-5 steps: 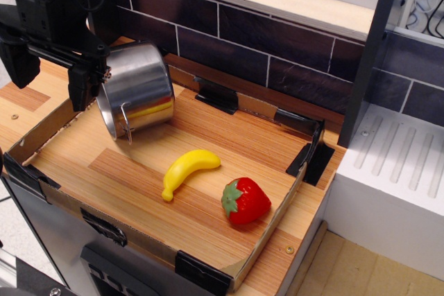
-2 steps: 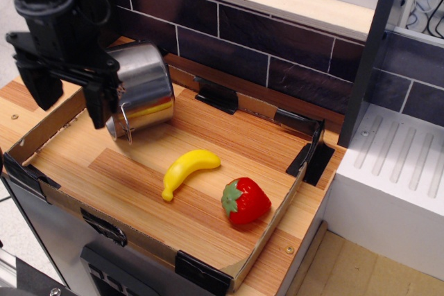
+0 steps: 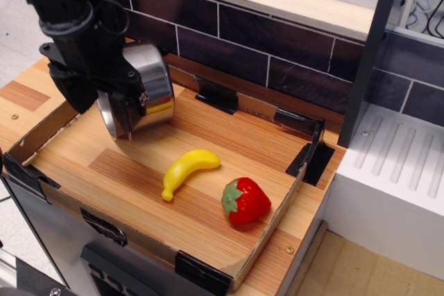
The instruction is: Upright metal pot
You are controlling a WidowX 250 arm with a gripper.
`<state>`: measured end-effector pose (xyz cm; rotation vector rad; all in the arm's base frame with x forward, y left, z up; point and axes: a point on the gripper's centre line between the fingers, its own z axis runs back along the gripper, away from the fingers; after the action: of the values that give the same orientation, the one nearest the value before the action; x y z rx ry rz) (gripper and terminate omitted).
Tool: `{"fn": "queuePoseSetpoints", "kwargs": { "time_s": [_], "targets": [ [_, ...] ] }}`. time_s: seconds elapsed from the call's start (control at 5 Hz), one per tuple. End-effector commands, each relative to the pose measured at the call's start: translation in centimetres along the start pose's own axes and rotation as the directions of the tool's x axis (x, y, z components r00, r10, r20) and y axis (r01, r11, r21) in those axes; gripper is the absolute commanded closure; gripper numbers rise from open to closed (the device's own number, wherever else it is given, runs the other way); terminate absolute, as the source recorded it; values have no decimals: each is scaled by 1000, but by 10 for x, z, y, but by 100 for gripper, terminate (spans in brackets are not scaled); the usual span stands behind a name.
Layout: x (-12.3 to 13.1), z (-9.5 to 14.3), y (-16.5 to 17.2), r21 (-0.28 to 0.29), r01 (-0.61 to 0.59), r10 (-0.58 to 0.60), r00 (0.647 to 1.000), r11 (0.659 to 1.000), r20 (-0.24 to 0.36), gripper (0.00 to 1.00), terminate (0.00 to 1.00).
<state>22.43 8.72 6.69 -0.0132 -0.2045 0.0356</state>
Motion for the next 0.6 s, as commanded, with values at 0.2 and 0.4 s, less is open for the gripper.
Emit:
{"fn": "queuePoseSetpoints", "kwargs": {
  "time_s": [0.2, 0.4],
  "targets": [
    [15, -9, -2, 9, 12, -13, 993, 1000, 117, 0, 0],
    [16, -19, -1, 28, 14, -17, 994, 1000, 106, 0, 0]
  ]
}}
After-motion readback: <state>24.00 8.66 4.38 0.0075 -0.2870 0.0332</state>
